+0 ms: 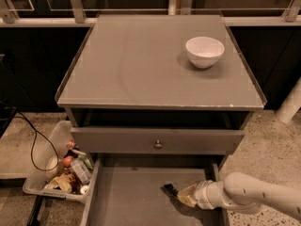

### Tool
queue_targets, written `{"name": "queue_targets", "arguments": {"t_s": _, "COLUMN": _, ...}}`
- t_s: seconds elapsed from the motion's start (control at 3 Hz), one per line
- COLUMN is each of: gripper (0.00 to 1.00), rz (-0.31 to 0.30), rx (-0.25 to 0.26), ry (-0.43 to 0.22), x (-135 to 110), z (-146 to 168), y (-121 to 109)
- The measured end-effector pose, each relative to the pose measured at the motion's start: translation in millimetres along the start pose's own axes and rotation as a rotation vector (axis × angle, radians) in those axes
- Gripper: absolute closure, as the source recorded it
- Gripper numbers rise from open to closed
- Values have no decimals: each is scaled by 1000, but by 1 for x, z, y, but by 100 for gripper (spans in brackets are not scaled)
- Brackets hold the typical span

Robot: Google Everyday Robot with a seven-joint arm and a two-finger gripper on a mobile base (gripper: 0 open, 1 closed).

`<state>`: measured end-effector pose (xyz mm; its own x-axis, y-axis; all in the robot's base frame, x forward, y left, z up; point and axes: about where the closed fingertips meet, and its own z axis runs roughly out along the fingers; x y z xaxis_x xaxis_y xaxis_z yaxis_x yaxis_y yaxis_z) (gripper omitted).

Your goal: Place rxbar chocolate into middle drawer

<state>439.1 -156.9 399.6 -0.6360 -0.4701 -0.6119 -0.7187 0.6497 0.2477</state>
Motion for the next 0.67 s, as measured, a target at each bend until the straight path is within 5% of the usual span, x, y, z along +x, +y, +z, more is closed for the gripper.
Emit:
{"name": "queue_targets", "arguments": {"t_s": 0.33, "gripper": 100, "rz": 22, "rx": 47, "ry": 36, "x": 6, "z": 27, "y": -10}}
{"name": "queue_targets", "arguments": {"t_s": 0.67, "gripper": 81, "rz": 17, "rx": 59, "ry": 33, "x": 3, "z": 28, "y": -13}}
